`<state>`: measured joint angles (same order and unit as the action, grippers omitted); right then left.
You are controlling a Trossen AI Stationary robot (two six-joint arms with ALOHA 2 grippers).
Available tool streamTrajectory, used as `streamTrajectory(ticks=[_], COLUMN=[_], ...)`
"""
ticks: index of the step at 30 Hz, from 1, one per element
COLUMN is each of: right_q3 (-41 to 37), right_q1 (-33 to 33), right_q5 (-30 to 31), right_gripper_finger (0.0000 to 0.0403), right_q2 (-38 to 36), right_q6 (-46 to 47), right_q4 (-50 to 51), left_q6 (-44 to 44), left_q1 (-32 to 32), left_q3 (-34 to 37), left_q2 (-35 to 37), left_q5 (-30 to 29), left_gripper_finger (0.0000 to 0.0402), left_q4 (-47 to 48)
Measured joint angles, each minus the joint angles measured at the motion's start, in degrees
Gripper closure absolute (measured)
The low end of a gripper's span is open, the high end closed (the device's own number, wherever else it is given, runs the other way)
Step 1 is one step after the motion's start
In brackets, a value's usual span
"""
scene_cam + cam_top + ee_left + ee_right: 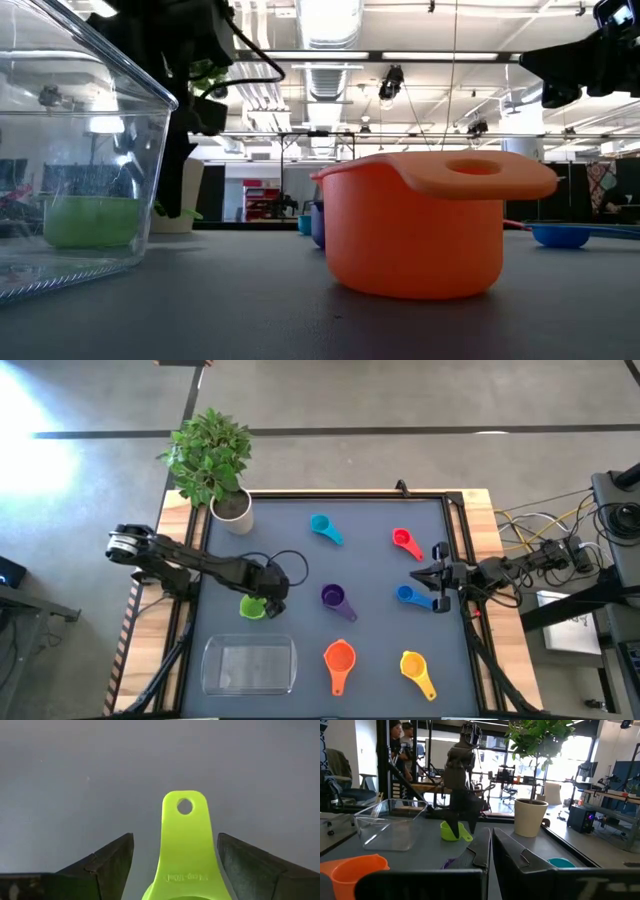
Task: Nest measuring cups in basket
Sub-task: Stack the green measuring cup on top of the orange measuring cup
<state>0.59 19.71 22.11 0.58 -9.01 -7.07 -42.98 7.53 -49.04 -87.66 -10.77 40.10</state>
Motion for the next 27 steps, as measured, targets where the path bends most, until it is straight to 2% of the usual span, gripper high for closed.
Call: streamTrajectory(ticks=[4,14,22,27], right_q3=[0.0,0.0,0.0,0.0], right_q1=[0.0,0.0,0.0,0.0], right_q5=[0.0,0.0,0.0,0.0], right_gripper_finger=[0.0394,0.0394,0.0394,0.0394], right_q2=[0.0,0.0,0.0,0.0], right_q6=[0.0,0.0,0.0,0.0], right_q4=[0.0,0.0,0.0,0.0], left_q6=[0.5,3.6,7.5,10.7], left_q1=[-0.2,-0.2,-0.6,-0.6], left_q3=[0.0,0.1,0.0,-2.3], left_q2=[-1.5,-3.8,-3.5,-3.5], left_q5=[2.4,2.5,2.8,2.8], left_gripper_finger=[0.0148,0.0190,0.0275,0.0279], left_q4=[-0.1,-1.6,-4.1,-4.1])
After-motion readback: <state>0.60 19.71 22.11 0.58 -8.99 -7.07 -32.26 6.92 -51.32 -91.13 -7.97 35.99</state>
